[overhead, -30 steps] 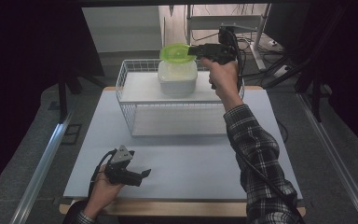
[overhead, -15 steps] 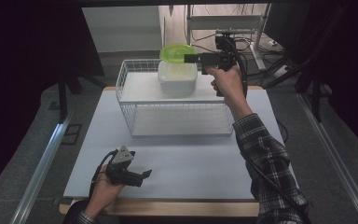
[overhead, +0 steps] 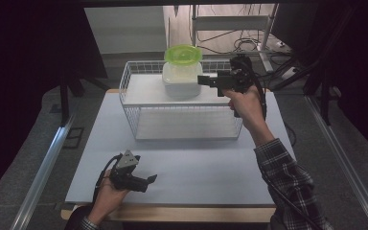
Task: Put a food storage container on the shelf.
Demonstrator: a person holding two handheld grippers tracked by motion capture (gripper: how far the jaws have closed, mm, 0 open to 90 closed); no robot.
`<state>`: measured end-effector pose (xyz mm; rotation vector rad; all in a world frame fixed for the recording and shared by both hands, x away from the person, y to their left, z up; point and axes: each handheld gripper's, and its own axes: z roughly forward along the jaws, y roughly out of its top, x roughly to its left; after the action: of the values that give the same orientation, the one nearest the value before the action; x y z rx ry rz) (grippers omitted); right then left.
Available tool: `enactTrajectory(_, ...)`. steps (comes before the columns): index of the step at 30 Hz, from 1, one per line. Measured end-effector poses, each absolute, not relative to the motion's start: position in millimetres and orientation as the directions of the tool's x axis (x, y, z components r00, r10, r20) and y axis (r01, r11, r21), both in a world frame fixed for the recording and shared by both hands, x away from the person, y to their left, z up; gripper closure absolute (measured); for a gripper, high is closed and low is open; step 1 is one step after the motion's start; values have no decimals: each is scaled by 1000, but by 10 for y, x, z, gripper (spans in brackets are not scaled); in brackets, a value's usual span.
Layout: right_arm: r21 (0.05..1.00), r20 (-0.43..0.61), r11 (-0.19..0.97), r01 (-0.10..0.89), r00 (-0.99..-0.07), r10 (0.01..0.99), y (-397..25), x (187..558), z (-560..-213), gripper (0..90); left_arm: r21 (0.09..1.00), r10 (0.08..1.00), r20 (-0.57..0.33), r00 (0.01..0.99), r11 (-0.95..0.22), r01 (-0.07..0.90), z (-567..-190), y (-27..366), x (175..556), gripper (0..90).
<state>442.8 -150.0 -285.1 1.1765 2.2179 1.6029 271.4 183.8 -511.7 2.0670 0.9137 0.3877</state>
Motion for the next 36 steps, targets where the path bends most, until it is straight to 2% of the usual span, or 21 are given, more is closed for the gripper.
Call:
enactTrajectory(22, 863, 224, 199, 465, -704, 674, -1630, 4033, -3269, 19, 797, 720, -50, 692, -389, 462, -5122, 1823, 2711, 38)
enactTrajectory(36, 864, 114, 291, 411, -722, 682, -1756, 3782, -3664, 0, 794, 719, -50, 693, -393, 464, -5135, 1811, 2714, 37)
